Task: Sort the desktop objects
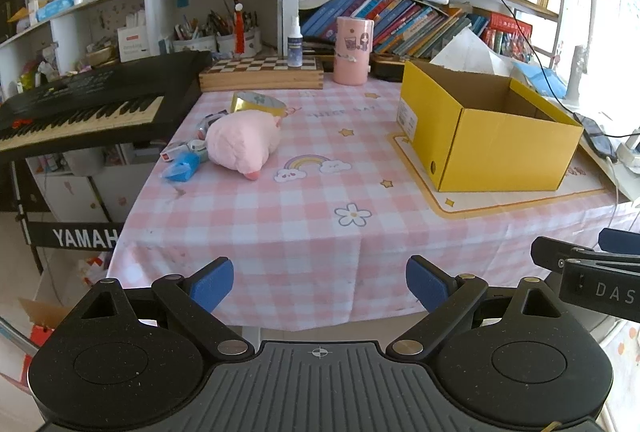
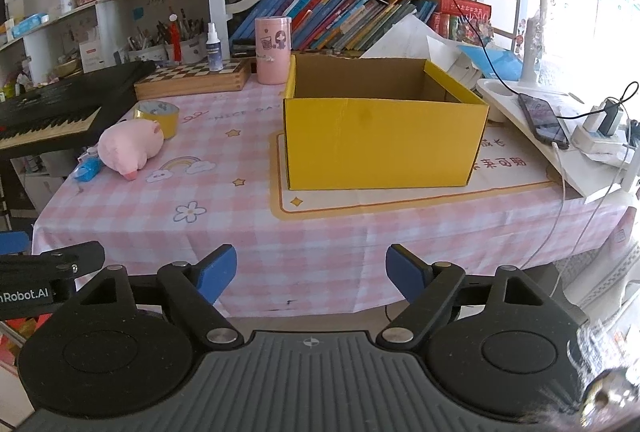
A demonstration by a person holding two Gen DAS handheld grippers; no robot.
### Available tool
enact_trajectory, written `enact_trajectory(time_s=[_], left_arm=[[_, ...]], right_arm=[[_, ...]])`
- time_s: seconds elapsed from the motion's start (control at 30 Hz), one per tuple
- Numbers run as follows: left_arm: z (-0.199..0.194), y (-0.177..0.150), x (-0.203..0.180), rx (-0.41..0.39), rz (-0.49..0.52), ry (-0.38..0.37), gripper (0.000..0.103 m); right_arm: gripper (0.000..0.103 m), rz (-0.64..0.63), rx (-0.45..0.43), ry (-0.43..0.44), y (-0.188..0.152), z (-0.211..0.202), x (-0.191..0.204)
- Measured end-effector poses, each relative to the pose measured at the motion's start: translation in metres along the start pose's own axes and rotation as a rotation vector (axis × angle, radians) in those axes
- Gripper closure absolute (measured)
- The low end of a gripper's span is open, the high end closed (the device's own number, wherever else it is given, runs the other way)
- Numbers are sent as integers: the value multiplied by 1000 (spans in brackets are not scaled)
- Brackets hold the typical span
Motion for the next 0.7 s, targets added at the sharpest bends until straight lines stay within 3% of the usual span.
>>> enact_trajectory(time_s=[0.7], left_arm=[[9,-2,33,23,-59,60,8]], right_arm=[[25,-54,49,91,5,21,38]])
Point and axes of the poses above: each gripper's, at about its wrist camera, not at the fingertips, and z roughly the way its jaws point, x to its left, y to its top, the point moved 7 cm from there along z, roughly the way its jaws point, and after that the axes turned 3 degrees about y, right-handed, at the moved point
